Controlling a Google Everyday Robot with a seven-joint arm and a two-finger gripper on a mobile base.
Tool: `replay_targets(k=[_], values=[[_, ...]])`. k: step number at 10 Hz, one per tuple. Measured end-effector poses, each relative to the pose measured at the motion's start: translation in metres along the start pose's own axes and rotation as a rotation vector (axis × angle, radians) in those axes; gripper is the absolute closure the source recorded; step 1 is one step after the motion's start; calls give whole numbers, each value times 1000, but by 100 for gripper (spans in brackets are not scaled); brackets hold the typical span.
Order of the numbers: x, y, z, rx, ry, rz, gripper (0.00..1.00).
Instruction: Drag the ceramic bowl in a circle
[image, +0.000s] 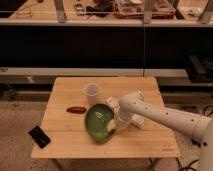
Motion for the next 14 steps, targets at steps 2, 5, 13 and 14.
replay_targets(k=[2, 5, 13, 14], values=[[-20, 13, -19, -46, 19, 0, 83], [-35, 4, -51, -100, 67, -50, 83], [-22, -139, -89, -23, 197, -338, 83], [-12, -152, -89, -15, 208, -359, 83]])
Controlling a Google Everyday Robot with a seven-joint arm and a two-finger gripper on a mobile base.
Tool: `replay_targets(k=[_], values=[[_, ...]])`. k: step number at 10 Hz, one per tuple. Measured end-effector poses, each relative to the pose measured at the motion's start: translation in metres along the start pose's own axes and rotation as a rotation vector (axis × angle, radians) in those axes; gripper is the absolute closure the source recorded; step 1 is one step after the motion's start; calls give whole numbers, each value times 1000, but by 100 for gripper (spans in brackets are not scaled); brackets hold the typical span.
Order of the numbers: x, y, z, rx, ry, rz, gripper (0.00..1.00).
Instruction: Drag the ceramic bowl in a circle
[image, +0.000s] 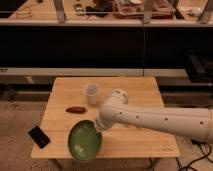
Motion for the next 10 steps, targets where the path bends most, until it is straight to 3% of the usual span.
replay_targets(k=[2, 6, 9, 10], values=[[29, -11, 13, 31, 5, -3, 83], [68, -8, 50, 85, -37, 37, 83], [79, -2, 72, 140, -91, 92, 83], [78, 11, 84, 145, -122, 124, 83]])
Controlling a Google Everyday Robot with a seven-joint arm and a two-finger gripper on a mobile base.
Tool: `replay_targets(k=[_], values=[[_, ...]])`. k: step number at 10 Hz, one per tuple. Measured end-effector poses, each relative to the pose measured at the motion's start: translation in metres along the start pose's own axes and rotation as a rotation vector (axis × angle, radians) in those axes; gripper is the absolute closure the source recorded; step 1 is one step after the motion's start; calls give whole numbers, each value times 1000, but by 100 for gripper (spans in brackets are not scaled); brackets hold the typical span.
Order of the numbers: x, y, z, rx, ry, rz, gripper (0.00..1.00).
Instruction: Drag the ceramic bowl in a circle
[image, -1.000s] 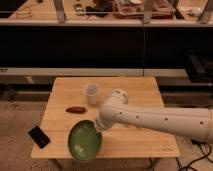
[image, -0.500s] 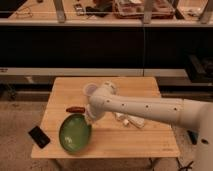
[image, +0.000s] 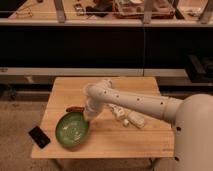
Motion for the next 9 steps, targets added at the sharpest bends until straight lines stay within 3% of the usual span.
replay_targets(k=[4, 6, 9], values=[[-16, 72, 7, -44, -52, 133, 83], [-38, 116, 0, -98, -65, 206, 83], [-70, 149, -17, -167, -68, 224, 83]])
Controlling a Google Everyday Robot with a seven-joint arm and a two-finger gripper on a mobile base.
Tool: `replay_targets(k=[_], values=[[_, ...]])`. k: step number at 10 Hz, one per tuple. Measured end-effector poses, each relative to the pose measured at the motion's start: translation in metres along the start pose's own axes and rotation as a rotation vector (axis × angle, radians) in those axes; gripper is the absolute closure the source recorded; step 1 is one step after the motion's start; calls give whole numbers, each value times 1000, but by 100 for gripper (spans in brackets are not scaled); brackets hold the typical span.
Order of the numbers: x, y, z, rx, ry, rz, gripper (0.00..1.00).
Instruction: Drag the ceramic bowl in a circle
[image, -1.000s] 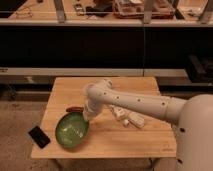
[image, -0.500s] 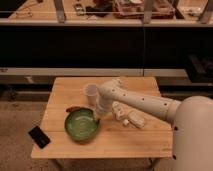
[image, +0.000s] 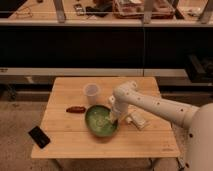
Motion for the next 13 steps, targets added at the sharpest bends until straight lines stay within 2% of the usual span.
replay_targets(k=[3, 5, 7, 10, 11, 13], values=[[-31, 8, -27, -43, 48, -72, 83], [-44, -5, -42, -35, 82, -118, 83], [-52, -31, -52, -12, 110, -181, 83], [-53, -64, -57, 6, 138, -268, 83], [-46, -85, -58, 11, 152, -316, 83], [-32, -111, -56, 26, 165, -357, 83]])
